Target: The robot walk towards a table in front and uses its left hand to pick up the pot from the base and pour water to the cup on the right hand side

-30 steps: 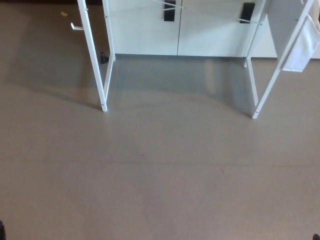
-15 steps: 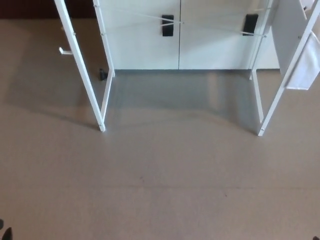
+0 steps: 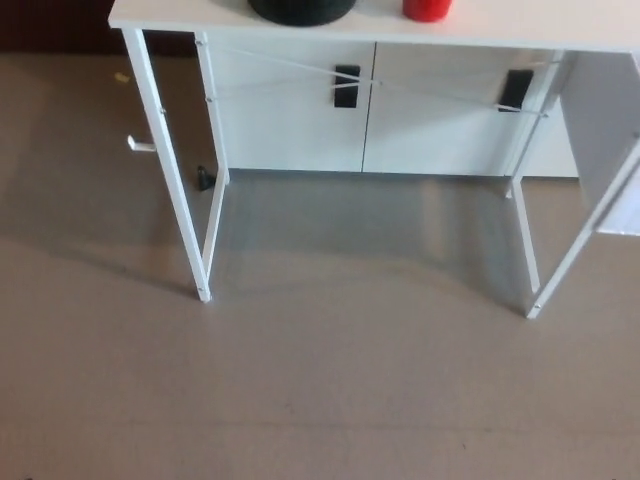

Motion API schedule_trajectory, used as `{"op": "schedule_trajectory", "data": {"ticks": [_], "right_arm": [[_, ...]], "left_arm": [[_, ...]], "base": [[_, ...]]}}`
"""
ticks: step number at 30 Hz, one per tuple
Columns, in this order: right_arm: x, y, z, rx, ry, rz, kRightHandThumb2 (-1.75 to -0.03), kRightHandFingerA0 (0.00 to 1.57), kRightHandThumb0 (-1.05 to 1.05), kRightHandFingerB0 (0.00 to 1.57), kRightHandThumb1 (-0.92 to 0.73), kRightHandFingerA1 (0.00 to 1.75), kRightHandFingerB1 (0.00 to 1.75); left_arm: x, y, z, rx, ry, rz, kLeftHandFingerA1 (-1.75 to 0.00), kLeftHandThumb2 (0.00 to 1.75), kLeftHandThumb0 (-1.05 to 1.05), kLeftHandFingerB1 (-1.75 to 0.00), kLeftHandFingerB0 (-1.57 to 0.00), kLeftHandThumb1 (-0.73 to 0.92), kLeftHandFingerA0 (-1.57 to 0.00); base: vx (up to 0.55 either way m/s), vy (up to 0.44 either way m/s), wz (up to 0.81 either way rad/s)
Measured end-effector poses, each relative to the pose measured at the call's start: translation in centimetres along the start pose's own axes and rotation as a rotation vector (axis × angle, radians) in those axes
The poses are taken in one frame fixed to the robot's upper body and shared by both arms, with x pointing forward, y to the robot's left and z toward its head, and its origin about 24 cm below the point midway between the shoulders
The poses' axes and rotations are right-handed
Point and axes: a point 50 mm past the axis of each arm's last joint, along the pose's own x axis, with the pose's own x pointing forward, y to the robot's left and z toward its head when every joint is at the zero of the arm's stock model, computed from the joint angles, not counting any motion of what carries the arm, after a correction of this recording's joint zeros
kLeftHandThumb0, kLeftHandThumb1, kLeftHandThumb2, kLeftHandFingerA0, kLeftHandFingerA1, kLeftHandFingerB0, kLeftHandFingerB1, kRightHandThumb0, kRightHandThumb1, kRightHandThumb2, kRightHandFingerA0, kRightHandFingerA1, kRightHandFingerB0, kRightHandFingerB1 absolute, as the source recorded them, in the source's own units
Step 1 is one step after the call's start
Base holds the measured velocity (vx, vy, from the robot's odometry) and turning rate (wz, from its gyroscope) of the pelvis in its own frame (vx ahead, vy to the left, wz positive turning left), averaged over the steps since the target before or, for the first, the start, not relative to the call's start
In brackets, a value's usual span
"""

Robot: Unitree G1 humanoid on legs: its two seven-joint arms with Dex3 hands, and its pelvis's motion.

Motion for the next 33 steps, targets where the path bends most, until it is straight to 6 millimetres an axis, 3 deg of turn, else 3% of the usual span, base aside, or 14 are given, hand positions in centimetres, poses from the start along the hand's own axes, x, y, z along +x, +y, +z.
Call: {"op": "schedule_trajectory", "data": {"ticks": [13,33], "right_arm": [[-0.11,-0.38,-0.16,0.010,0.005,-0.022,-0.74,0.23,-0.55,0.07,-0.46,0.50,0.41],[-0.06,0.08,-0.22,-0.003,0.009,-0.008,-0.75,0.19,-0.60,0.06,-0.45,0.49,0.42]], "left_arm": [[0.06,-0.35,0.03,0.015,0.001,-0.007,-0.67,1.03,-0.12,-0.59,0.00,0.30,-0.12],[-0.01,0.21,0.03,0.012,0.002,0.008,-0.68,1.04,-0.12,-0.59,0.00,0.29,-0.13]], "base": [[0.26,-0.195,0.10],[0.25,0.064,-0.01]]}}
